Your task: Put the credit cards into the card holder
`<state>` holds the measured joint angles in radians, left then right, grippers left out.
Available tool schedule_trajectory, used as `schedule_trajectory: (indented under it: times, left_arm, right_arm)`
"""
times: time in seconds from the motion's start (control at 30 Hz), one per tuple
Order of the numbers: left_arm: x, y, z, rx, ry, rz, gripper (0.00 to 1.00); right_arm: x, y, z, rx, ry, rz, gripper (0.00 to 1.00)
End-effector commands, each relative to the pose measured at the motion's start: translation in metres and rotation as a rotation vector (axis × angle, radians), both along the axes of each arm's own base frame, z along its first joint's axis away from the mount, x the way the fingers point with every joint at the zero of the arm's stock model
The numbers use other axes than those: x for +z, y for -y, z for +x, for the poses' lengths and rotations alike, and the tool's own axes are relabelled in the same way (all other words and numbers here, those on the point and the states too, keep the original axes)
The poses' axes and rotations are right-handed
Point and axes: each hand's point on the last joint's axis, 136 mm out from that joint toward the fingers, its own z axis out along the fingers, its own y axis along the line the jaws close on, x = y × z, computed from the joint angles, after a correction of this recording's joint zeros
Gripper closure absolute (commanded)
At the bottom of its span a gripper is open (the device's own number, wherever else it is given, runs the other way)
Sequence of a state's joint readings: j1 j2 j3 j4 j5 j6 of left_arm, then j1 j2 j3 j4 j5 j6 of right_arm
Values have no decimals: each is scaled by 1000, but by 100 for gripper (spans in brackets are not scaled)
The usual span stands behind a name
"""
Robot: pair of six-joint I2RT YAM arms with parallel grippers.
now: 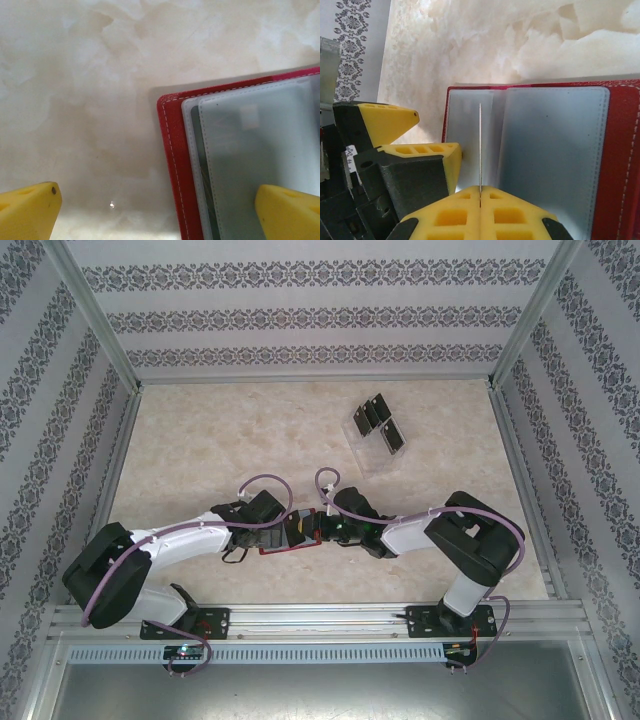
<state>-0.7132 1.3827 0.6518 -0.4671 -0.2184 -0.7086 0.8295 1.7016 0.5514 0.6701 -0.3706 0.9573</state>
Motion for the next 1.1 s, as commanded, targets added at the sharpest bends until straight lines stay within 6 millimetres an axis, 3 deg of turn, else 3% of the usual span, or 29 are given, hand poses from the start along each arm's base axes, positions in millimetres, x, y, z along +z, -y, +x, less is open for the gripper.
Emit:
schedule_trajectory:
  times: [0.0,0.37,0.7,1.07]
  left_arm:
    - [-8,-13,-12,5,-31,48,0]
    - [-9,-13,-13,5,-29,43,0]
    - [-8,-14,-14,7,-24,42,0]
    - [-9,-16,-15,11,-26,46,0]
  right_arm:
    - [-4,1,4,-40,16,11,100]
    - [-16,11,9,-112,-13,-24,100]
    - [-17,-8,1,-24,-56,27,100]
    - [-20,-10,2,-18,-74,31,100]
